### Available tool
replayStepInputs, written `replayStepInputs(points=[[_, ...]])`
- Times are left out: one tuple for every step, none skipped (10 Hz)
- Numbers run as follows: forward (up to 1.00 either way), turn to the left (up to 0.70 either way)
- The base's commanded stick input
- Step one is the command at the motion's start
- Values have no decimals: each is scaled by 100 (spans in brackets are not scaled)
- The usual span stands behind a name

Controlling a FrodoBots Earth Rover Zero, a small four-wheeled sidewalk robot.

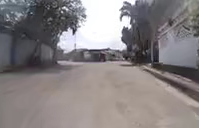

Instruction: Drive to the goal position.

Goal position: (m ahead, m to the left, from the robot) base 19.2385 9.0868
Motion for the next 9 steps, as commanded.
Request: replayStepInputs(points=[[100,0],[100,0],[100,0],[100,-28],[100,-40],[100,-38],[100,-25],[100,-4],[100,0]])
